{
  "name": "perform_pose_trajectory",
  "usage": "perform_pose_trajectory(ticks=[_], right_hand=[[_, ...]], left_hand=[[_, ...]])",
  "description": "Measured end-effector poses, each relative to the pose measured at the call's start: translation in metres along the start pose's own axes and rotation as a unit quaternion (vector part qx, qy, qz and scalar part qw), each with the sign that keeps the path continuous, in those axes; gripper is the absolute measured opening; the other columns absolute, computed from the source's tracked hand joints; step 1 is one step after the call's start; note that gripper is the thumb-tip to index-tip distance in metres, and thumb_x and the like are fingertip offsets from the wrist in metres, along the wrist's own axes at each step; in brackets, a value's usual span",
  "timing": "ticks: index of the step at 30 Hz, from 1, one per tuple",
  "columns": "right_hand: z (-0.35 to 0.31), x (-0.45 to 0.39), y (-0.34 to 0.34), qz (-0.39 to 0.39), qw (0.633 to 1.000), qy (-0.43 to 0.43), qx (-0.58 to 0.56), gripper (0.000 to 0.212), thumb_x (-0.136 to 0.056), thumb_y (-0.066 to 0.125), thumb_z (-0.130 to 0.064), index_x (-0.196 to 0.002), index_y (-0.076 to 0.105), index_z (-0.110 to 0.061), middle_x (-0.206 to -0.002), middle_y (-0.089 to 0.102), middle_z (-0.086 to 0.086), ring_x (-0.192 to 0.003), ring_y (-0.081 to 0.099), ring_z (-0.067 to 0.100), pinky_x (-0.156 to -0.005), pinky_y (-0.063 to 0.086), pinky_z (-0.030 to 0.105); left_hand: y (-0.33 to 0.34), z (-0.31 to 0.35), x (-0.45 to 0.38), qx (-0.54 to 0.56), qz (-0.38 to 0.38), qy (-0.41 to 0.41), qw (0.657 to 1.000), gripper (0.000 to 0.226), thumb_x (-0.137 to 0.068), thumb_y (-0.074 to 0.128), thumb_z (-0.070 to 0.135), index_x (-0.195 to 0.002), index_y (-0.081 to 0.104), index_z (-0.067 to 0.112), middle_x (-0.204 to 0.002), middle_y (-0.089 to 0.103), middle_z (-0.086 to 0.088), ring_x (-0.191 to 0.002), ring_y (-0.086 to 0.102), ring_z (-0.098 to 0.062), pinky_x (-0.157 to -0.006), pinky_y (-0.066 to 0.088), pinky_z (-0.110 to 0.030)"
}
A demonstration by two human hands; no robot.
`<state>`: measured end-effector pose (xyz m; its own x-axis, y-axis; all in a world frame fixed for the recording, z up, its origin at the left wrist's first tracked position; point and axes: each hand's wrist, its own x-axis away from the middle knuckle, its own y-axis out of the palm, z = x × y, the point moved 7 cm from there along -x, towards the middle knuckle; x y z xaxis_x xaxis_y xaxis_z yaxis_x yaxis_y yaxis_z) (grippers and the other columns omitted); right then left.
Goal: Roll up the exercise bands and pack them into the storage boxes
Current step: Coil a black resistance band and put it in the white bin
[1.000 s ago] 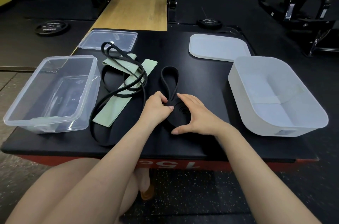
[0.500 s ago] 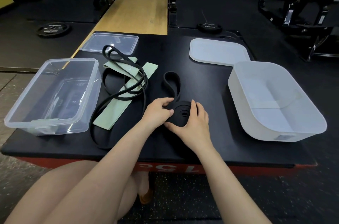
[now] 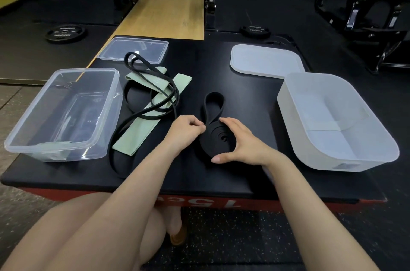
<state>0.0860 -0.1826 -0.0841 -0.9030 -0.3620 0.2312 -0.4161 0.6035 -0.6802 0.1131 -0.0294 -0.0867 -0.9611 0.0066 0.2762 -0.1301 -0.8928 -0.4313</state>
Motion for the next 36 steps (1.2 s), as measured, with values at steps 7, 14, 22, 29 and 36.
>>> perform_pose_trajectory(ticks=[7,14,22,29,36], right_hand=[[0.000,-0.004,-0.002,-0.026,0.999,-0.012,0.018,0.108,-0.063,0.084,-0.042,-0.148,0.018,-0.029,-0.152,0.014,-0.016,-0.141,0.011,0.011,-0.111,0.016,0.025],[-0.004,0.012,0.004,0.048,0.994,0.084,0.051,0.120,-0.069,0.078,-0.044,-0.151,-0.005,-0.018,-0.158,-0.011,-0.007,-0.145,-0.009,0.015,-0.116,0.010,0.034],[-0.016,0.013,0.022,0.258,0.957,0.100,0.085,0.113,-0.070,0.063,-0.068,-0.150,0.006,-0.013,-0.156,0.013,0.002,-0.142,0.007,0.023,-0.117,0.017,0.039],[-0.010,0.012,0.020,0.196,0.976,0.046,0.088,0.109,-0.071,0.067,-0.061,-0.150,0.009,-0.014,-0.156,0.010,-0.001,-0.143,0.002,0.020,-0.118,0.012,0.035],[-0.009,0.008,0.014,0.083,0.992,-0.003,0.090,0.108,-0.072,0.070,-0.056,-0.151,0.006,-0.020,-0.157,0.001,-0.009,-0.143,-0.006,0.013,-0.118,0.012,0.036]], left_hand=[[0.000,-0.004,-0.002,-0.049,-0.001,0.001,0.999,0.021,-0.075,0.075,0.026,-0.071,0.056,0.020,-0.075,0.058,0.004,-0.078,0.056,-0.015,-0.077,0.049,-0.031],[0.005,0.004,0.004,-0.061,0.034,0.017,0.997,0.024,-0.083,0.066,0.018,-0.103,0.054,0.018,-0.091,0.059,0.004,-0.088,0.056,-0.012,-0.077,0.039,-0.021],[0.010,0.007,0.003,-0.084,0.017,0.042,0.995,0.038,-0.087,0.061,0.015,-0.124,0.059,0.021,-0.118,0.058,-0.001,-0.106,0.055,-0.016,-0.097,0.041,-0.025],[0.010,0.006,0.001,-0.077,-0.047,0.049,0.995,0.032,-0.087,0.060,0.010,-0.117,0.059,0.020,-0.105,0.053,0.007,-0.094,0.050,-0.009,-0.088,0.038,-0.021],[0.007,0.002,-0.003,-0.028,-0.046,0.008,0.999,0.043,-0.089,0.057,0.018,-0.131,0.052,0.026,-0.094,0.058,0.010,-0.109,0.054,-0.013,-0.100,0.041,-0.029]])
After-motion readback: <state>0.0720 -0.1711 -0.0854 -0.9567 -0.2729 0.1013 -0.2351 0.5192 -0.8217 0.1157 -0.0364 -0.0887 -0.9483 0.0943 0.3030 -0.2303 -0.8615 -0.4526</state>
